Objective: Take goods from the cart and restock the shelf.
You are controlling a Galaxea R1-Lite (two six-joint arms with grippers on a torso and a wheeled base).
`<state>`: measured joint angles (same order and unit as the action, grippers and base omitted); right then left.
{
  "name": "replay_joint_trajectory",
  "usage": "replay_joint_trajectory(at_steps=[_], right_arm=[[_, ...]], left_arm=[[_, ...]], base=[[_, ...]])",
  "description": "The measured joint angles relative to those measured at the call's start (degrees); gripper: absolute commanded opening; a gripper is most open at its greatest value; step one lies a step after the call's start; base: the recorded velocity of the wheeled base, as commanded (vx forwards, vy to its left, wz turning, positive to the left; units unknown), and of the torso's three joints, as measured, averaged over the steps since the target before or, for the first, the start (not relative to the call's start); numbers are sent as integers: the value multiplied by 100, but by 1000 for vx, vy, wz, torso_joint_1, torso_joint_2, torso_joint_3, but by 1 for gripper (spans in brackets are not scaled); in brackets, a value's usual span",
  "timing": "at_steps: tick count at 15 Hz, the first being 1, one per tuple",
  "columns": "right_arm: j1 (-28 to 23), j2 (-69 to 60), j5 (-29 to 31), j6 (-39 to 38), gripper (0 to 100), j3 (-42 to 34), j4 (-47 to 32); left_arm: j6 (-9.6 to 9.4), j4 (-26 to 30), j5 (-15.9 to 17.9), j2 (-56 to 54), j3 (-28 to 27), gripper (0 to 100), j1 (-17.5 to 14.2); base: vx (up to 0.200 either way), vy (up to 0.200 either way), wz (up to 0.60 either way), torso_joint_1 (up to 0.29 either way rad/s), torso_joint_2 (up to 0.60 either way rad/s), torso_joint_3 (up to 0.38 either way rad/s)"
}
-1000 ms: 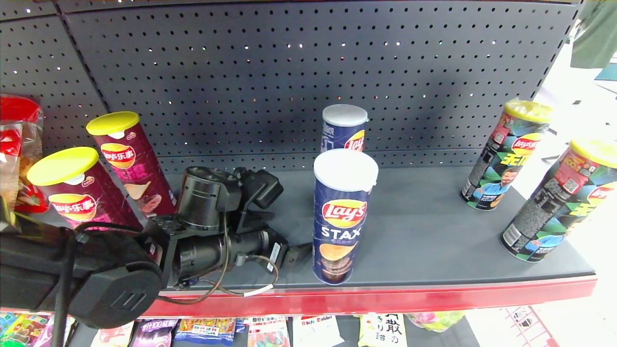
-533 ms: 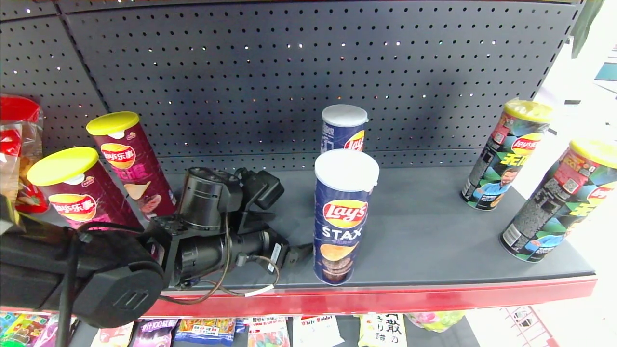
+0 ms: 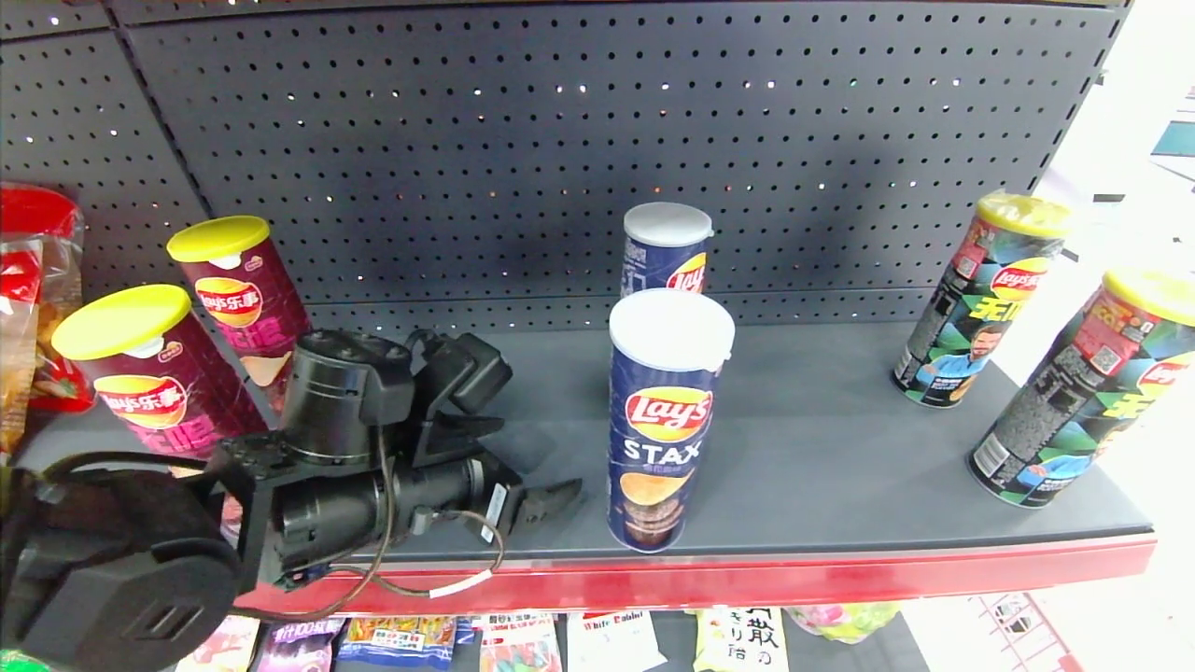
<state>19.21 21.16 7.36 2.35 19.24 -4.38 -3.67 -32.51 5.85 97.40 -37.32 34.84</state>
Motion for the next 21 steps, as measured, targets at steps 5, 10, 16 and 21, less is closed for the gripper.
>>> replay_joint_trajectory(at_steps=[5, 10, 16, 21], right_arm=[[0, -113, 7, 10, 100, -138, -9], [-6, -140, 10, 7, 100, -135, -9], [-6, -149, 10, 10, 100, -144, -9], [0, -149, 10, 10, 100, -163, -13]], left_arm=[[-2, 27, 290, -488, 383, 100, 134], [-2, 24, 285, -234, 57, 100, 217], [-2, 27, 290, 6, -160, 100, 226], [-2, 17, 293, 107, -232, 100, 230]], base=[[0, 0, 0, 0, 0, 0], [0, 0, 0, 0, 0, 0], [0, 0, 0, 0, 0, 0], [0, 0, 0, 0, 0, 0]])
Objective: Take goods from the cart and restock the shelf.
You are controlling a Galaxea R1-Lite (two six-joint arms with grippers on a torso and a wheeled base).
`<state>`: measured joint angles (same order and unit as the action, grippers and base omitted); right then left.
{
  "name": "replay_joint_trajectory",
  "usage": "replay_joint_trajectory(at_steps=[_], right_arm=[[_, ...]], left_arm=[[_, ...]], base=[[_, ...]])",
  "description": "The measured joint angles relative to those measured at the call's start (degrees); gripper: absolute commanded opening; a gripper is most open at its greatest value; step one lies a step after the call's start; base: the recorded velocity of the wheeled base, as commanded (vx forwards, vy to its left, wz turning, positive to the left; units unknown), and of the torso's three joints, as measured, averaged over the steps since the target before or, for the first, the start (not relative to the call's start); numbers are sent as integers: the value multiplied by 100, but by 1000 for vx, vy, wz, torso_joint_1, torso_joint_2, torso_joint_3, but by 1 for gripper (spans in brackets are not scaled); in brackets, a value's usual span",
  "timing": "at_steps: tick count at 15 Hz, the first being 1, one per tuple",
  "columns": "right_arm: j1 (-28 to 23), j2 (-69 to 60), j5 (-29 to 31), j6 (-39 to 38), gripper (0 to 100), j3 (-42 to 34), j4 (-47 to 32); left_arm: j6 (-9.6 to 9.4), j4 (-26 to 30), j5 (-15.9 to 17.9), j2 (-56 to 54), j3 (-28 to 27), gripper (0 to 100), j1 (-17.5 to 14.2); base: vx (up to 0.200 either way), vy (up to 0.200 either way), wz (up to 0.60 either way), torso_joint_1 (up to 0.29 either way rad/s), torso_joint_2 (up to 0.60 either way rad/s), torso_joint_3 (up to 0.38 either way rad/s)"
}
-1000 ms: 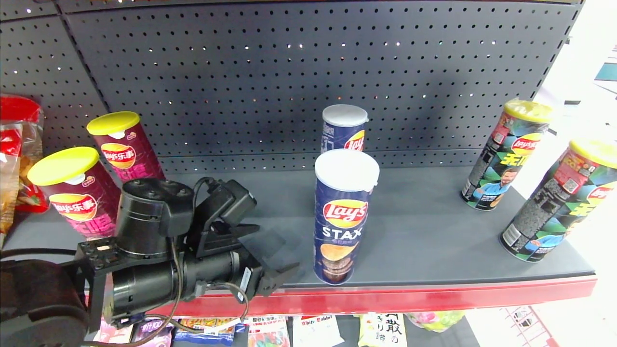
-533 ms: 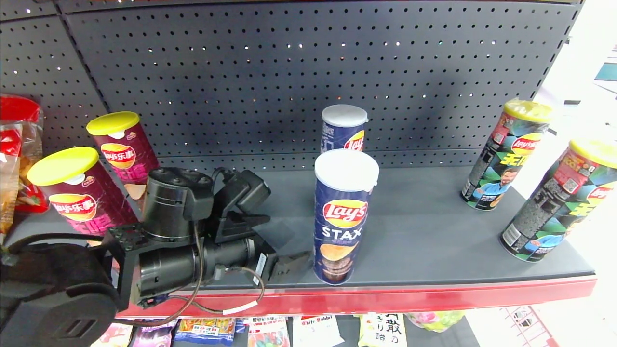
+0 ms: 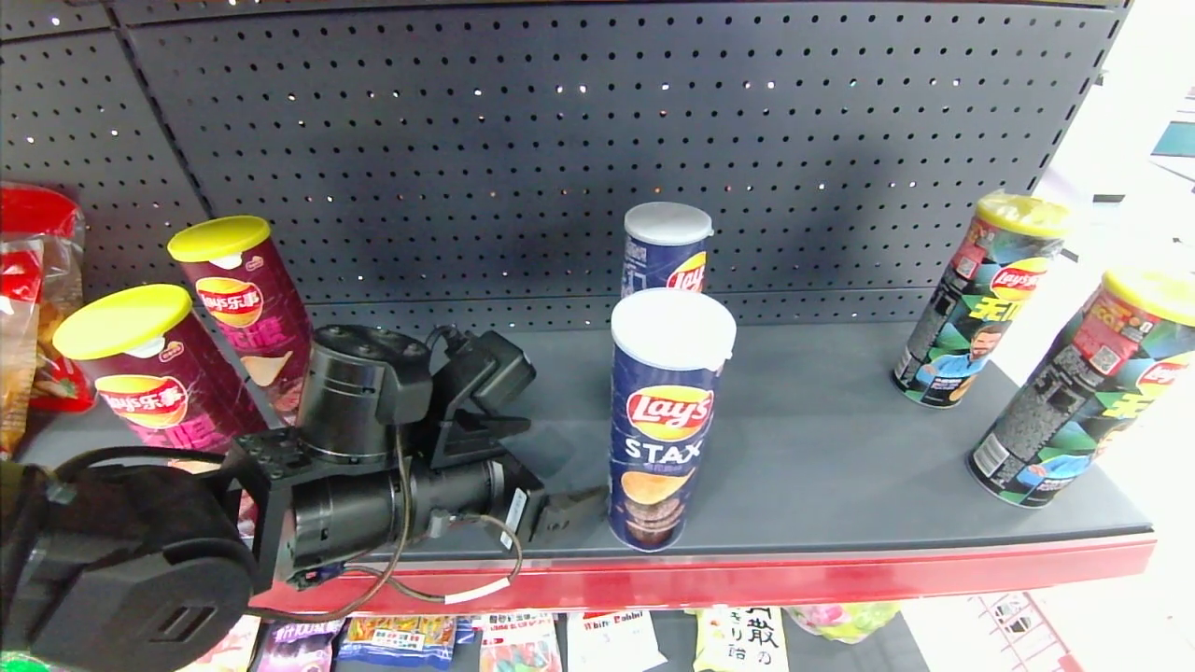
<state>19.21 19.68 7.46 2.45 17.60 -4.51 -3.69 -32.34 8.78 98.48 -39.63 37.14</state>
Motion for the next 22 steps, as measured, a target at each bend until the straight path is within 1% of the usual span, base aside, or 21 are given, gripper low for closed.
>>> replay_joint_trajectory(at_steps=[10, 13, 16, 19, 20, 22], right_arm=[[-1, -11, 1, -7, 100, -11, -30], [0, -13, 1, -5, 100, -22, -68], [0, -83, -13, 1, 100, -52, -304], [13, -367, -43, 15, 100, -204, -534], [13, -488, -43, 20, 100, -294, -585], [7, -708, 1, 26, 100, -418, -813]], left_arm=[[0, 0, -5, 113, -96, 100, 39], [13, 5, -20, 6, 20, 100, 37], [24, 10, -24, -380, 397, 100, 15], [17, 46, -30, -1215, 1073, 100, 20], [13, 134, -38, -1552, 1314, 100, 41], [-2, 664, -40, -2326, 1640, 100, 105]], base=[[0, 0, 0, 0, 0, 0], [0, 0, 0, 0, 0, 0], [0, 0, 0, 0, 0, 0], [0, 0, 0, 0, 0, 0], [0, 0, 0, 0, 0, 0], [0, 0, 0, 0, 0, 0]])
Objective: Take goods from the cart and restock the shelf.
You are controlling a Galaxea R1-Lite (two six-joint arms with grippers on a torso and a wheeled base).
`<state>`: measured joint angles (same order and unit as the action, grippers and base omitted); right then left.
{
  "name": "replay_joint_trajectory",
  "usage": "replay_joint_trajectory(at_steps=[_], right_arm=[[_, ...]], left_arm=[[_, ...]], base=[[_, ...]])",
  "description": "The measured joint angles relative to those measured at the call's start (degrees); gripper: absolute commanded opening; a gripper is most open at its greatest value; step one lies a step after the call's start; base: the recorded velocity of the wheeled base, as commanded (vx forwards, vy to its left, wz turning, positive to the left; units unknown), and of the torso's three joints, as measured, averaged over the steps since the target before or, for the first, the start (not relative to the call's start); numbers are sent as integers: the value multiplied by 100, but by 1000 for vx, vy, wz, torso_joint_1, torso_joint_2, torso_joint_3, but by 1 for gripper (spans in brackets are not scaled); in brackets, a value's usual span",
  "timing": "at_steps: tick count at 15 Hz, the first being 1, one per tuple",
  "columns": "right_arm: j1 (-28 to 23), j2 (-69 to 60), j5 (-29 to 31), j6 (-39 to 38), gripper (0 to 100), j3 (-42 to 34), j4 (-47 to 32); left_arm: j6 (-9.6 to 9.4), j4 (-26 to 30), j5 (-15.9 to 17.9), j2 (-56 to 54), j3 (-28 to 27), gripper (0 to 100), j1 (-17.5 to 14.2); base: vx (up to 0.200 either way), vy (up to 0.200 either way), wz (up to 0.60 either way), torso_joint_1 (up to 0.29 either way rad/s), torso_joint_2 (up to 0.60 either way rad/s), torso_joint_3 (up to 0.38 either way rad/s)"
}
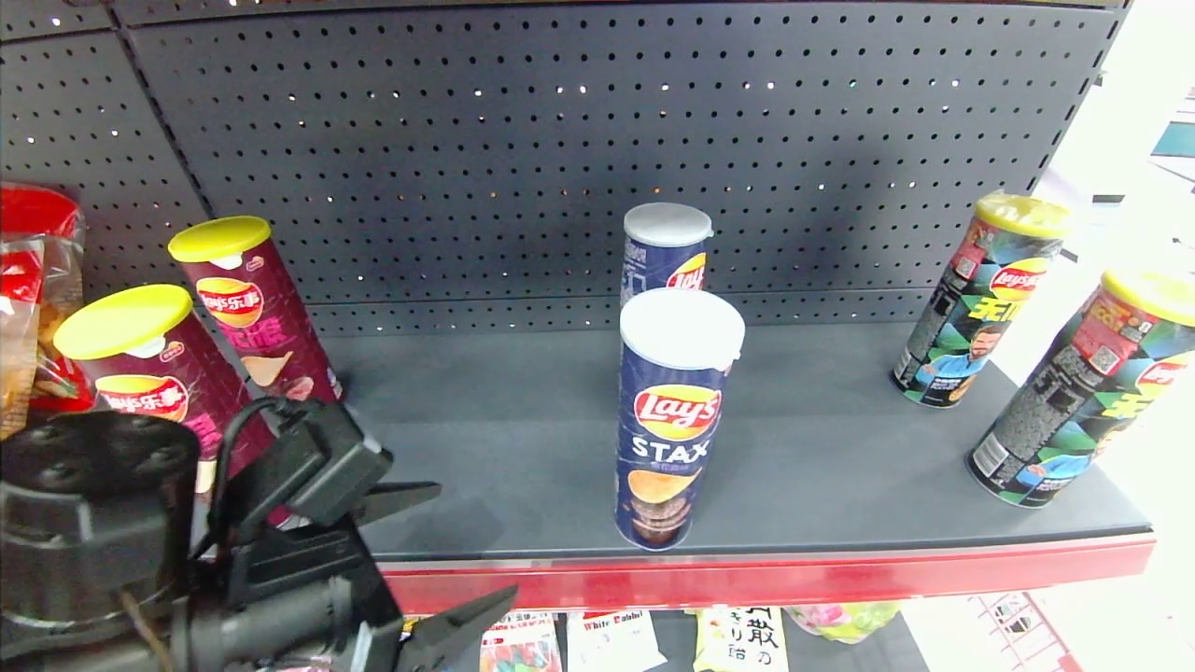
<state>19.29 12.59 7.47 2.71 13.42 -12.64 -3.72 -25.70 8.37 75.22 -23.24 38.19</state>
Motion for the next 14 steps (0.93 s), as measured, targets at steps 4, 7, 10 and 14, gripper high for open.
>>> replay_joint_trajectory(at_steps=[4, 7, 10, 14], right_arm=[[-184, -119, 100, 2, 100, 101, -249], [-636, -20, 101, 7, 100, 187, -260], [-1353, 286, 106, 9, 100, 413, -257], [-2289, 586, 68, 7, 100, 503, -262]], left_arm=[[-68, 1744, -63, -1805, 163, 100, 83], [-172, 3133, -542, -3241, 174, 100, 94], [-208, 4879, -1515, -4815, -22, 100, -63], [16, 6766, -2060, -6268, -601, 100, -1825]], base=[[0, 0, 0, 0, 0, 0], [0, 0, 0, 0, 0, 0], [0, 0, 0, 0, 0, 0], [0, 0, 0, 0, 0, 0]])
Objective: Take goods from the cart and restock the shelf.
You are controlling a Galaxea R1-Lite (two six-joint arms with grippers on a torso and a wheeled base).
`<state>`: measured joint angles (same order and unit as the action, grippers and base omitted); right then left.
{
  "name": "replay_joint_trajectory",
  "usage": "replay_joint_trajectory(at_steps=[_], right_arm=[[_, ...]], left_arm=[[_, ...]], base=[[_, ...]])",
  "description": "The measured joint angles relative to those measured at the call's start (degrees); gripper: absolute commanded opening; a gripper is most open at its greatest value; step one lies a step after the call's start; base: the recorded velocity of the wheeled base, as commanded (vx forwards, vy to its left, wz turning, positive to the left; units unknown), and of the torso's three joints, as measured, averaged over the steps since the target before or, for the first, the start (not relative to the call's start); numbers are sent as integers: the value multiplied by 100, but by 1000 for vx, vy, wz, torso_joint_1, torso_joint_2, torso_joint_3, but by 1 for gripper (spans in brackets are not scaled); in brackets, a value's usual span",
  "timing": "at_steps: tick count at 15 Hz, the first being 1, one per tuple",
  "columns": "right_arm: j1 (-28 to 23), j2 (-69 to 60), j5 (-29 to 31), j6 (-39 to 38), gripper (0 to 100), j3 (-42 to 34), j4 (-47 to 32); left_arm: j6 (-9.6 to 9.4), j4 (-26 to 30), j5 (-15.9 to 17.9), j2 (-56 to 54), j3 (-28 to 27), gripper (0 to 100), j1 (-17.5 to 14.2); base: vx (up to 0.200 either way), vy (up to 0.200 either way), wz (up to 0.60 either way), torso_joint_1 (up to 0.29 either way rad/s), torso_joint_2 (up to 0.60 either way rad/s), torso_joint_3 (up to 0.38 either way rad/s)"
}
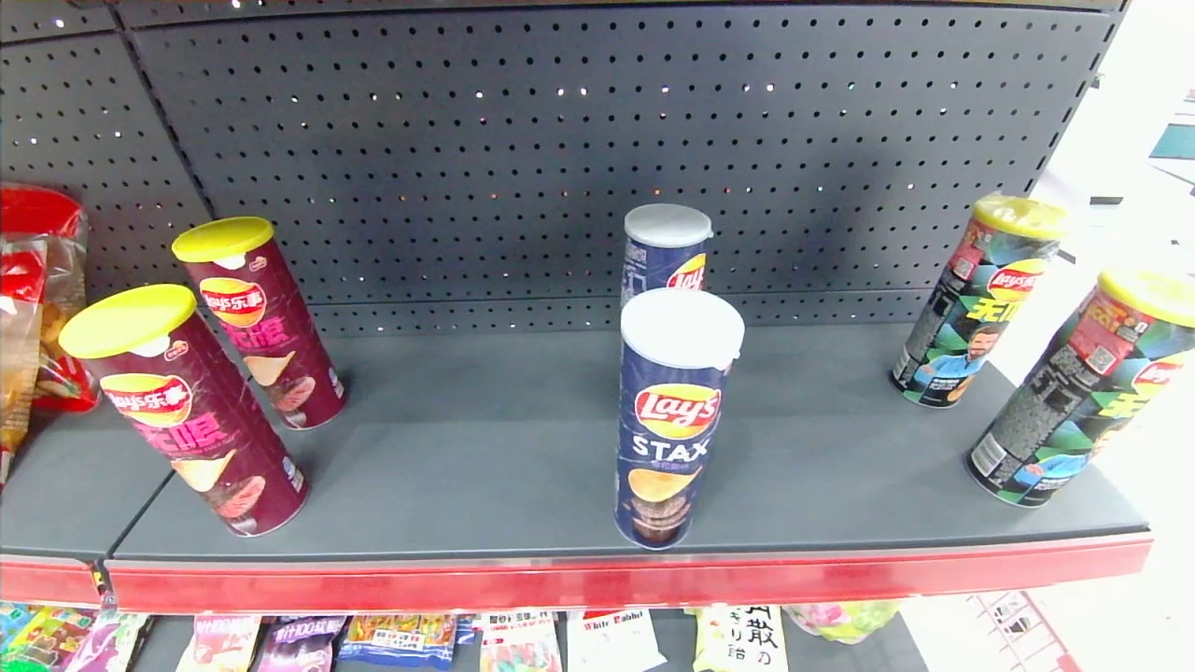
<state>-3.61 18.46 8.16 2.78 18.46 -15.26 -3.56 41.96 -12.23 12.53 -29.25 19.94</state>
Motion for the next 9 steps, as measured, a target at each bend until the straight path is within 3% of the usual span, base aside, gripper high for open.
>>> replay_joint_trajectory(at_steps=[2, 3, 4, 7, 8, 9], right_arm=[[-82, -171, -6, 0, 100, -167, -55], [-85, -361, -35, 1, 100, -284, -113], [-79, -573, -112, 4, 100, -407, -140], [-38, -1100, -613, -10, 100, -991, 577], [-27, -1168, -736, -2, 100, -1170, 900], [-13, -1215, -867, -27, 100, -1408, 1521]], left_arm=[[356, 347, -107, -372, -27, 100, -529], [445, -13, 29, -499, 161, 100, -623], [514, -784, 165, -575, 461, 100, -658], [594, -4024, 503, -691, 2137, 100, -694], [561, -4456, 495, -697, 2514, 100, -728], [495, -4482, 435, -689, 2714, 100, -884]], base=[[0, 0, 0, 0, 0, 0], [0, 0, 0, 0, 0, 0], [0, 0, 0, 0, 0, 0], [0, 0, 0, 0, 0, 0], [0, 0, 0, 0, 0, 0], [0, 0, 0, 0, 0, 0]])
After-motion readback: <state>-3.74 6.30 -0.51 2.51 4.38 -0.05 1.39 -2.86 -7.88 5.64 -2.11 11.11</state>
